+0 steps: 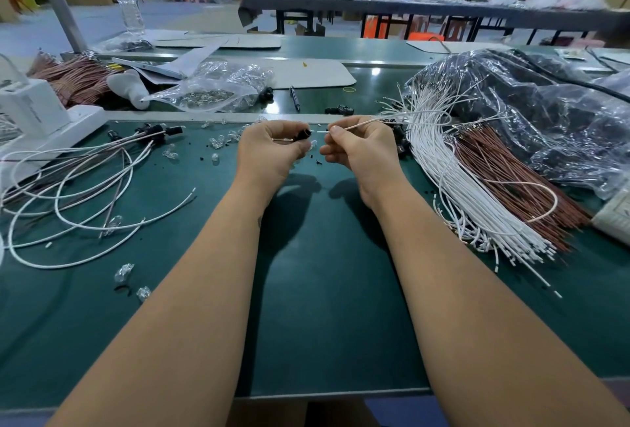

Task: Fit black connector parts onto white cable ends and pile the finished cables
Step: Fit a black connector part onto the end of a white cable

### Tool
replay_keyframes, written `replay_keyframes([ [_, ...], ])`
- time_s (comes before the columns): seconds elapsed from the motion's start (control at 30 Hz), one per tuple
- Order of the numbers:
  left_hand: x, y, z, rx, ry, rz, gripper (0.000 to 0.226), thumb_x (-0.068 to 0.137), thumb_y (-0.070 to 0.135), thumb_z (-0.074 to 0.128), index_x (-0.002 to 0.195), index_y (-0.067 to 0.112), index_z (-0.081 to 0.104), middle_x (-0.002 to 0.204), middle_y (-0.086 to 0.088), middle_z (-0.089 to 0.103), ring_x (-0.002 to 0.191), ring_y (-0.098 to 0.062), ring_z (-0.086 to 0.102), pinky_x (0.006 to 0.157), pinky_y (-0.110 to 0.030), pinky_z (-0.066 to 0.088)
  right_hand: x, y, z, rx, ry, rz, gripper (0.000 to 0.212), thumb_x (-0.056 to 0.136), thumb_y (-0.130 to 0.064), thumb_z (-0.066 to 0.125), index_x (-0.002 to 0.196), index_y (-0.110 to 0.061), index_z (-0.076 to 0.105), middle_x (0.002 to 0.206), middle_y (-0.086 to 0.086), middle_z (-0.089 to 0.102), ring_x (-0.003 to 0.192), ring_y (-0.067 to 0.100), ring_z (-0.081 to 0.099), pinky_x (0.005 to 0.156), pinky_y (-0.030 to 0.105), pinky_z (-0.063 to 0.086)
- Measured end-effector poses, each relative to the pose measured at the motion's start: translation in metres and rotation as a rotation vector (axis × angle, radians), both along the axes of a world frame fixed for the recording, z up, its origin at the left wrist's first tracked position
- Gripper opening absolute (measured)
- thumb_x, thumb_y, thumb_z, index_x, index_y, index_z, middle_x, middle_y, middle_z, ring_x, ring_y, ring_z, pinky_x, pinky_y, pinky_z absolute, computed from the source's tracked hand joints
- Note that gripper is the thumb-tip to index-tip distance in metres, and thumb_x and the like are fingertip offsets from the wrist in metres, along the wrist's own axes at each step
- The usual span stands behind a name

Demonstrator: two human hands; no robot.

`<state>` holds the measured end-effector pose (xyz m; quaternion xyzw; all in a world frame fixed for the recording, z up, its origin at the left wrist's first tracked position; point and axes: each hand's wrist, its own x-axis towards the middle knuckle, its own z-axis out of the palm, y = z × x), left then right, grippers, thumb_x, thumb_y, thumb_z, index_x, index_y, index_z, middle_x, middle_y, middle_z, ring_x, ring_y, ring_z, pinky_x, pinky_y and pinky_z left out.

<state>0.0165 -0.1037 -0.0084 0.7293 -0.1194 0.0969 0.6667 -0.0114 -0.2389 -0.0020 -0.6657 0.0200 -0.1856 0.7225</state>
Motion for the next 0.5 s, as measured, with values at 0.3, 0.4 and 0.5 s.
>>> replay_keyframes([
  [0.3, 0.0012, -0.0014, -0.0010, 0.064, -0.016, 0.010, 0.016, 0.077, 0.001, 0.076, 0.089, 0.010, 0.069, 0.079, -0.004, 0.070, 0.068, -0.011, 0.065, 0.072, -0.023, 0.056, 0.0010, 0.0005, -0.0028, -0.022, 0.005, 0.008, 0.015, 0.092, 0.000, 0.058, 0.080, -0.008, 0.062, 0.068, 0.005, 0.065, 0.055, 0.011, 0.064, 0.055, 0.021, 0.053],
  [0.4, 0.0005, -0.0028, -0.0006, 0.066, -0.012, 0.002, 0.017, 0.079, 0.002, 0.072, 0.090, 0.015, 0.072, 0.080, -0.006, 0.072, 0.071, -0.011, 0.067, 0.075, -0.023, 0.056, 0.0023, -0.0012, -0.0030, 0.024, 0.023, 0.006, 0.013, 0.092, -0.001, 0.059, 0.081, -0.007, 0.062, 0.071, 0.007, 0.065, 0.054, 0.011, 0.062, 0.054, 0.021, 0.051],
  [0.5, 0.0003, -0.0027, -0.0004, 0.002, -0.015, -0.013, 0.023, 0.081, -0.002, 0.066, 0.087, 0.019, 0.072, 0.079, -0.005, 0.073, 0.071, -0.008, 0.069, 0.074, -0.020, 0.055, 0.0015, -0.0021, -0.0022, 0.057, 0.043, 0.027, 0.016, 0.092, -0.004, 0.057, 0.078, -0.005, 0.065, 0.070, 0.008, 0.065, 0.054, 0.014, 0.060, 0.052, 0.021, 0.049],
])
